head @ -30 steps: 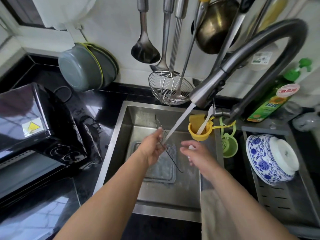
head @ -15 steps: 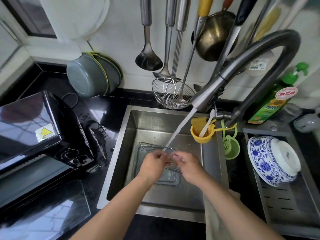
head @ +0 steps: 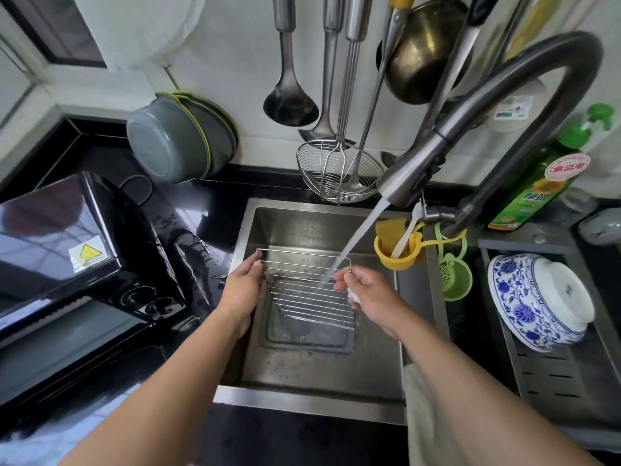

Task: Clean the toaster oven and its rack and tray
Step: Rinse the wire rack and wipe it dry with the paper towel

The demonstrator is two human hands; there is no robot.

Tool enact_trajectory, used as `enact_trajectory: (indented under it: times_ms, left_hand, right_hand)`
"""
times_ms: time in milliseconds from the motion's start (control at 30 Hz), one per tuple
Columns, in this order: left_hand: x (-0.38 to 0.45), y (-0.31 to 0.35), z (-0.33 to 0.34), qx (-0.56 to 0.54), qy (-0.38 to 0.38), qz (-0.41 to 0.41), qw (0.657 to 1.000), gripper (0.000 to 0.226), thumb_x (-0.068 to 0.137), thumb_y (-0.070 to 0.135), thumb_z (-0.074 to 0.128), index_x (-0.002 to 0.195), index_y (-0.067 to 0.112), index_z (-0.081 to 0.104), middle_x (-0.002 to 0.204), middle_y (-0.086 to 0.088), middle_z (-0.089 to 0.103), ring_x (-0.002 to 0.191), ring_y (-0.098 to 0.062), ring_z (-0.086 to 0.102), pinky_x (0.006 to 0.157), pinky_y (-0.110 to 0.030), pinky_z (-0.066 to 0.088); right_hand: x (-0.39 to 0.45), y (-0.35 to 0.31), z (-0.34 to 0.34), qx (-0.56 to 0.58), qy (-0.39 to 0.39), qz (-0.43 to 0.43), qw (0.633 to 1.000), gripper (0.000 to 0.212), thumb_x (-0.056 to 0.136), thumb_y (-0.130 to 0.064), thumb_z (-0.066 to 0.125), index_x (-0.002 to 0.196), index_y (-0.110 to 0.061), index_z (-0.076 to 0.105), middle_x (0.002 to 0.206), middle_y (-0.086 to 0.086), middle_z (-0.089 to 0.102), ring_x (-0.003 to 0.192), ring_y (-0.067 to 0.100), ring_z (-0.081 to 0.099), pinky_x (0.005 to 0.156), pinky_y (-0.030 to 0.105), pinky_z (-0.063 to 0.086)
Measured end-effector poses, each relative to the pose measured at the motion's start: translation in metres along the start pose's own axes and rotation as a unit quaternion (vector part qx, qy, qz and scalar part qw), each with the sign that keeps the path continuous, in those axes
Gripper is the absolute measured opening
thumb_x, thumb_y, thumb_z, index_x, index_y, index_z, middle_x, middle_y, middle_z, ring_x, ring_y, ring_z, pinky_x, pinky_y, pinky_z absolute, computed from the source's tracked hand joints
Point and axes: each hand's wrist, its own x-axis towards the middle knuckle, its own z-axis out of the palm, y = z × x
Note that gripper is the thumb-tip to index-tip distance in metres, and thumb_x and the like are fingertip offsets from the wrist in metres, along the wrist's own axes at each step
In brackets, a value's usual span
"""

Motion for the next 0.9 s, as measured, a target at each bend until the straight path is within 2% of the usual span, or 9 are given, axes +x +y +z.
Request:
enact_trajectory:
  times_ms: [67, 167, 267, 400, 600, 667, 767, 833, 900]
  left_hand:
    - [0.001, 0.003, -0.001, -0.016, 0.017, 0.009, 1.000, 0.039, 0.113, 0.018, 0.040, 0.150, 0.028, 0.047, 0.123, 0.008, 0.068, 0.105, -0.003, 0.063, 0.099, -0.027, 0.044]
    - [0.009, 0.007, -0.003, -0.024, 0.030, 0.012, 0.999, 0.043, 0.111, 0.019, 0.043, 0.152, 0.032, 0.046, 0.127, 0.009, 0.069, 0.114, -0.007, 0.064, 0.112, -0.035, 0.042]
    - [0.016, 0.010, -0.005, -0.034, 0.039, 0.010, 0.999, 0.052, 0.109, 0.019, 0.048, 0.159, 0.029, 0.037, 0.144, 0.002, 0.061, 0.131, -0.015, 0.058, 0.121, -0.041, 0.036]
    - [0.018, 0.015, -0.003, -0.033, 0.039, 0.029, 0.998, 0.055, 0.107, 0.019, 0.050, 0.159, 0.028, 0.036, 0.153, 0.001, 0.054, 0.139, -0.016, 0.051, 0.123, -0.043, 0.031]
    - [0.019, 0.017, 0.004, -0.004, 0.028, 0.063, 0.998, 0.042, 0.101, 0.026, 0.054, 0.141, 0.038, 0.060, 0.144, 0.005, 0.062, 0.136, -0.014, 0.055, 0.121, -0.042, 0.036]
    - [0.017, 0.018, 0.013, 0.018, 0.028, 0.077, 0.996, 0.035, 0.103, 0.025, 0.056, 0.132, 0.040, 0.066, 0.140, 0.007, 0.065, 0.134, -0.012, 0.057, 0.121, -0.040, 0.038]
    - [0.011, 0.020, 0.034, 0.027, -0.005, 0.083, 0.996, 0.033, 0.107, 0.019, 0.055, 0.136, 0.031, 0.065, 0.141, 0.004, 0.064, 0.134, -0.010, 0.056, 0.121, -0.038, 0.038]
    - [0.006, 0.019, 0.049, 0.032, -0.024, 0.078, 0.996, 0.034, 0.107, 0.017, 0.055, 0.135, 0.033, 0.065, 0.144, 0.005, 0.062, 0.132, -0.008, 0.057, 0.115, -0.029, 0.043]
    - [0.002, 0.016, 0.064, 0.041, -0.039, 0.074, 0.996, 0.035, 0.108, 0.017, 0.054, 0.137, 0.032, 0.064, 0.138, 0.008, 0.063, 0.109, 0.004, 0.063, 0.089, -0.010, 0.051]
  right_hand:
    - [0.005, -0.002, 0.011, 0.009, 0.016, -0.008, 1.000, 0.026, 0.106, -0.029, 0.041, 0.115, -0.030, 0.066, 0.104, -0.011, 0.071, 0.079, 0.013, 0.057, 0.067, 0.027, 0.050]
    - [0.010, -0.009, 0.023, 0.039, 0.018, -0.015, 0.999, 0.026, 0.105, -0.028, 0.045, 0.120, -0.034, 0.066, 0.109, -0.011, 0.071, 0.071, 0.014, 0.051, 0.062, 0.028, 0.047]
    - [0.011, -0.015, 0.028, 0.053, 0.011, -0.017, 0.998, 0.027, 0.105, -0.026, 0.045, 0.122, -0.028, 0.066, 0.112, -0.006, 0.069, 0.077, 0.018, 0.053, 0.067, 0.026, 0.050]
    - [0.008, -0.013, 0.030, 0.060, 0.009, -0.016, 0.998, 0.029, 0.105, -0.029, 0.043, 0.126, -0.026, 0.063, 0.120, -0.010, 0.068, 0.080, 0.017, 0.057, 0.069, 0.024, 0.051]
    - [0.000, 0.003, 0.028, 0.091, 0.025, 0.009, 0.996, 0.031, 0.106, -0.029, 0.042, 0.132, -0.029, 0.059, 0.125, -0.015, 0.065, 0.106, 0.010, 0.062, 0.069, 0.019, 0.053]
    - [-0.005, 0.010, 0.021, 0.132, 0.045, 0.023, 0.990, 0.029, 0.105, -0.025, 0.044, 0.128, -0.029, 0.062, 0.123, -0.012, 0.065, 0.100, 0.011, 0.063, 0.069, 0.020, 0.054]
    - [-0.014, 0.023, 0.006, 0.171, 0.074, 0.035, 0.982, 0.028, 0.105, -0.022, 0.045, 0.126, -0.029, 0.063, 0.123, -0.014, 0.063, 0.095, 0.012, 0.063, 0.070, 0.023, 0.054]
    - [-0.020, 0.033, -0.005, 0.184, 0.100, 0.044, 0.977, 0.027, 0.104, -0.022, 0.046, 0.123, -0.031, 0.063, 0.123, -0.015, 0.064, 0.098, 0.014, 0.064, 0.070, 0.024, 0.053]
    - [-0.026, 0.042, -0.016, 0.201, 0.127, 0.055, 0.970, 0.025, 0.104, -0.020, 0.047, 0.116, -0.032, 0.065, 0.122, -0.014, 0.066, 0.095, 0.016, 0.064, 0.068, 0.025, 0.053]
